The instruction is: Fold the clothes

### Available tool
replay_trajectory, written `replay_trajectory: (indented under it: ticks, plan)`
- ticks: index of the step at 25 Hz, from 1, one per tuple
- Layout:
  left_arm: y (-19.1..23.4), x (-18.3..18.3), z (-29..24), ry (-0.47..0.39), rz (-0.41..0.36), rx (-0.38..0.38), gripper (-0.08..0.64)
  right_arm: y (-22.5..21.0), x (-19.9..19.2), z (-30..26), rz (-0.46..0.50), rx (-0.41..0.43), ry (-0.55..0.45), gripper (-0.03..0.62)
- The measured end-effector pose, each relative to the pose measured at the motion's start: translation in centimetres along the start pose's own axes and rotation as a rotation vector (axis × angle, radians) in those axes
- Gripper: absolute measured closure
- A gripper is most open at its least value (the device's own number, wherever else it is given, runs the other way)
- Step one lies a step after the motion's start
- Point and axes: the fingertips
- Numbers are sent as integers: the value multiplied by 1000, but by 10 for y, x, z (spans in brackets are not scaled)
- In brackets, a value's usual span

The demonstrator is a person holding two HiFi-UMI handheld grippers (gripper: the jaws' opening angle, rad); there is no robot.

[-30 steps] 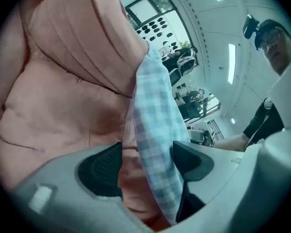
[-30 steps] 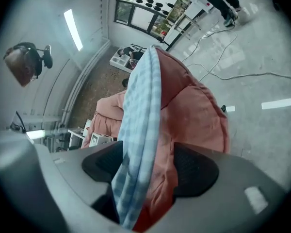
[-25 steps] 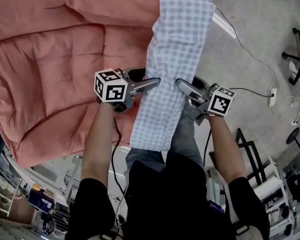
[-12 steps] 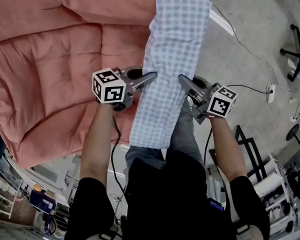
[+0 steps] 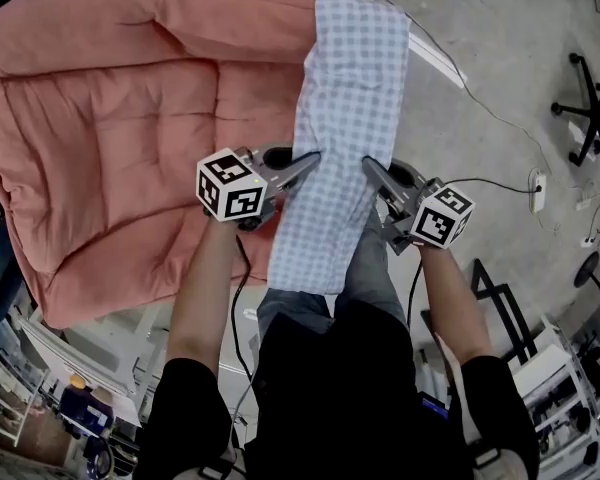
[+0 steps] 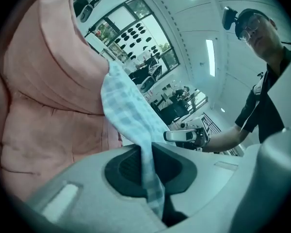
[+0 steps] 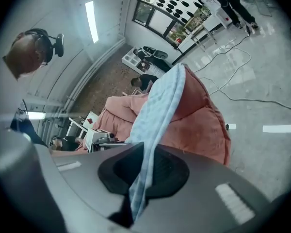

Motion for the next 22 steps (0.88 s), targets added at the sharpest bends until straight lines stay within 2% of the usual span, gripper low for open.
replay_trajectory:
  ticks: [4, 6, 12, 18, 22]
  plan:
    - [-27, 16, 23, -35, -22, 3, 529, 30, 12, 18, 35, 3, -23, 577]
    - [-43, 22, 42, -56, -34, 8, 529, 51, 15, 26, 82, -5, -28, 577]
    - [-87, 51, 84, -123, -141, 15, 528, 110, 35, 39, 214, -8, -74, 577]
    - [-132, 69, 106, -145, -219, 16, 529, 156, 47, 66, 232, 10, -144, 577]
    - [-166, 80, 123, -175, -258, 5, 528, 190, 55, 86, 289, 24, -179, 577]
Point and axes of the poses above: the fingertips, and each gripper's own axes: z backward along the fingers, y to its left, x out of its top, and after that the axes turned 2 degrees about y, right-handed
